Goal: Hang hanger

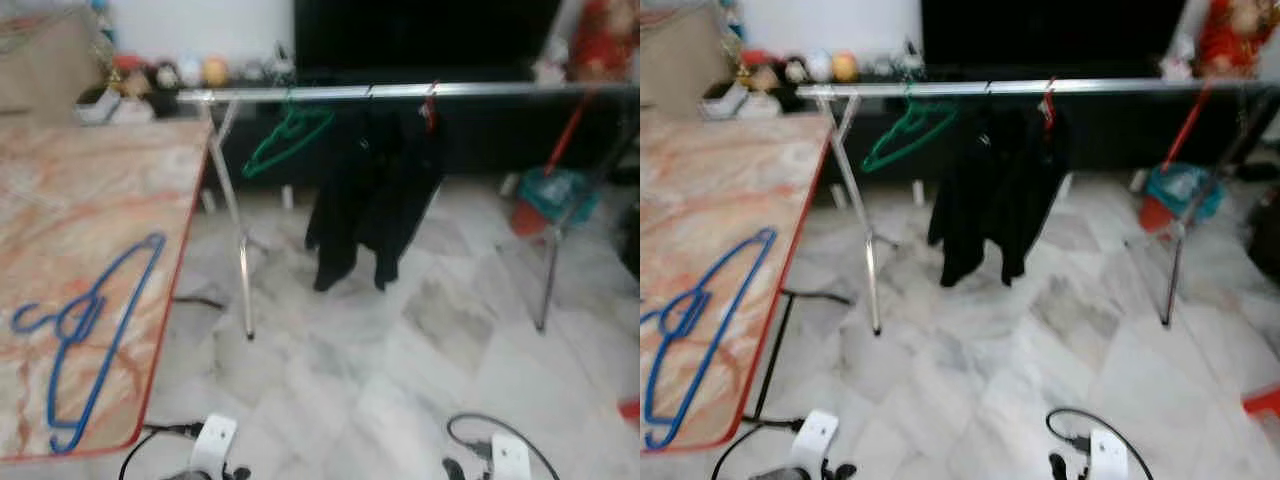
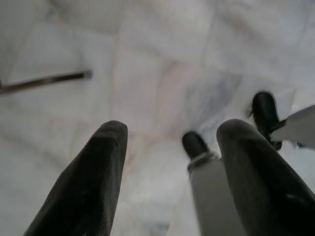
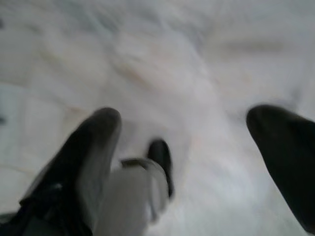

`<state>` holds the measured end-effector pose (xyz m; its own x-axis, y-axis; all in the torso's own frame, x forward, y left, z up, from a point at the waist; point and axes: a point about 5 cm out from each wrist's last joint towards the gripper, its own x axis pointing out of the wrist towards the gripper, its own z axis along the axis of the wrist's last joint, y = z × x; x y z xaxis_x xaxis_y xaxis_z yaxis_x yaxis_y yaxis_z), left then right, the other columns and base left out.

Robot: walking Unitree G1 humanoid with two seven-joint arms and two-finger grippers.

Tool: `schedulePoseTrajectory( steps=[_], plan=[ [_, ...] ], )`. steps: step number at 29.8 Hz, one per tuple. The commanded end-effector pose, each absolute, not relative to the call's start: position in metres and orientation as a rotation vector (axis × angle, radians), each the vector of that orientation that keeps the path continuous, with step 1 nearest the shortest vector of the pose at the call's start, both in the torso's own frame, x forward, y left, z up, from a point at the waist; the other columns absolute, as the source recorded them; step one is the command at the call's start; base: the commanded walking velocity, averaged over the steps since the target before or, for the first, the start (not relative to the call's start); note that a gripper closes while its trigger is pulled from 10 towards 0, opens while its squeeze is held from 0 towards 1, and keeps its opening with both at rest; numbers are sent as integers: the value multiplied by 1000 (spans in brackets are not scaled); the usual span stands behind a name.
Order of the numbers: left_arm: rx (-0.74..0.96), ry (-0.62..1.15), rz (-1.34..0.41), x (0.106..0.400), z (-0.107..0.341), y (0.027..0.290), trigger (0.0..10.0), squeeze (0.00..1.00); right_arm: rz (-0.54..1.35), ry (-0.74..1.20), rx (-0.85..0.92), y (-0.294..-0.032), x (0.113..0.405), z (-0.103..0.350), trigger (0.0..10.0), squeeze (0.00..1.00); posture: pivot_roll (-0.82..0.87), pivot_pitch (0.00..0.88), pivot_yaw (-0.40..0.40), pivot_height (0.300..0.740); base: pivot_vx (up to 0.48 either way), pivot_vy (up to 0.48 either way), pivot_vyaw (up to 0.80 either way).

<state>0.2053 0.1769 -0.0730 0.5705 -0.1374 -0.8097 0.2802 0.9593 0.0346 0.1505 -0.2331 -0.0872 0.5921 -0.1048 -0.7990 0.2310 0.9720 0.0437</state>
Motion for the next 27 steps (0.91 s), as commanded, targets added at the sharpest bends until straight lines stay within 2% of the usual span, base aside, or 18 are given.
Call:
schedulePoseTrajectory(
  steps=[1,15,27],
  plan=[
    [185,961,-259,196,-78,176,10000,0,-199,897,145,-235,155,-85,10000,0,-83,0,49,740,0,0,0],
    [175,957,-234,197,-78,176,10000,0,-219,891,148,-237,155,-84,10000,0,-80,0,47,740,0,0,0],
    [169,953,-211,199,-77,177,10000,0,-219,892,146,-237,157,-83,10000,0,-75,0,45,740,0,0,-796]
  ],
)
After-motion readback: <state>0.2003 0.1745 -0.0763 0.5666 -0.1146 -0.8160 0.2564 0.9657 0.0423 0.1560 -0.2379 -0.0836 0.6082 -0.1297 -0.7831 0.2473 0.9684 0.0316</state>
